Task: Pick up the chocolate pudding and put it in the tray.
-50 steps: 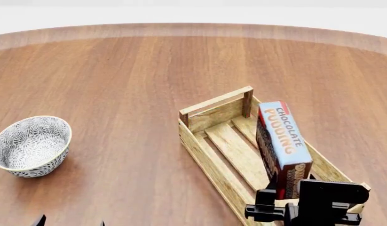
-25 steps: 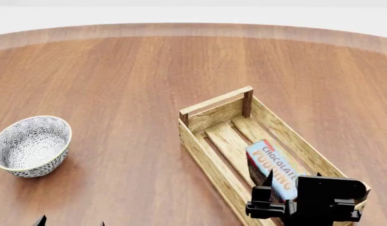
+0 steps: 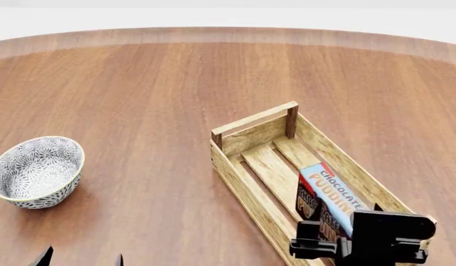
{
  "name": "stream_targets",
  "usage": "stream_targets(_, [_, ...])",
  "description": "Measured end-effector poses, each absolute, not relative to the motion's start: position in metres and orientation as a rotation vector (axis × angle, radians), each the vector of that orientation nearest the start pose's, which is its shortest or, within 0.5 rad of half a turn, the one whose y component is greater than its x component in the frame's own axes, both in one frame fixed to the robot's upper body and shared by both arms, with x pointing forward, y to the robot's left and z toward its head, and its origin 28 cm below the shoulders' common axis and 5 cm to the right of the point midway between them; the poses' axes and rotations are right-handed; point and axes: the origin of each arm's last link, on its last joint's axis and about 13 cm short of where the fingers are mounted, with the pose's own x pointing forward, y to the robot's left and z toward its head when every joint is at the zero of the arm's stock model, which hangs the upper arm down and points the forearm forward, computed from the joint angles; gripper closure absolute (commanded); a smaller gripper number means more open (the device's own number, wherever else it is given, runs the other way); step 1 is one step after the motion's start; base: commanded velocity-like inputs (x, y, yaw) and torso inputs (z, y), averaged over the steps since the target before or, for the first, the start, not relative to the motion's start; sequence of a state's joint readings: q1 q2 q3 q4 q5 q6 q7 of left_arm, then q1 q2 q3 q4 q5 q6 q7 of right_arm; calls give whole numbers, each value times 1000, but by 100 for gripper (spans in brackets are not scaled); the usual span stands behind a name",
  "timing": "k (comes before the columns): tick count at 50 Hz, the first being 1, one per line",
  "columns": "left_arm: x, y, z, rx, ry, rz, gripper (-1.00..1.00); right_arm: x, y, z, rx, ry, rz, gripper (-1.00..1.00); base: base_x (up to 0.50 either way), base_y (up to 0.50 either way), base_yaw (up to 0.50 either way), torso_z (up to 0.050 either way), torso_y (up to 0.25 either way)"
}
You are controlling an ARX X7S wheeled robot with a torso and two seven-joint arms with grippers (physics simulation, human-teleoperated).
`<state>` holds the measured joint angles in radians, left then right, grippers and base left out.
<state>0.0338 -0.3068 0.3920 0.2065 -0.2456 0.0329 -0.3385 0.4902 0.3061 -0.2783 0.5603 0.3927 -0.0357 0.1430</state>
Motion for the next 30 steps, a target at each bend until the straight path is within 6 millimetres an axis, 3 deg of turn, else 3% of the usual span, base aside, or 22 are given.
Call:
stream_targets(12, [188,185,62,-4,-141,-105,-100,289,-157,35,29,-27,-72,-100,0,0,0,0,0])
stream_targets(30, [180,180,83,5,-196,-133,-100,259,-148,70,24,-220,-31,-100,0,0,0,0,0])
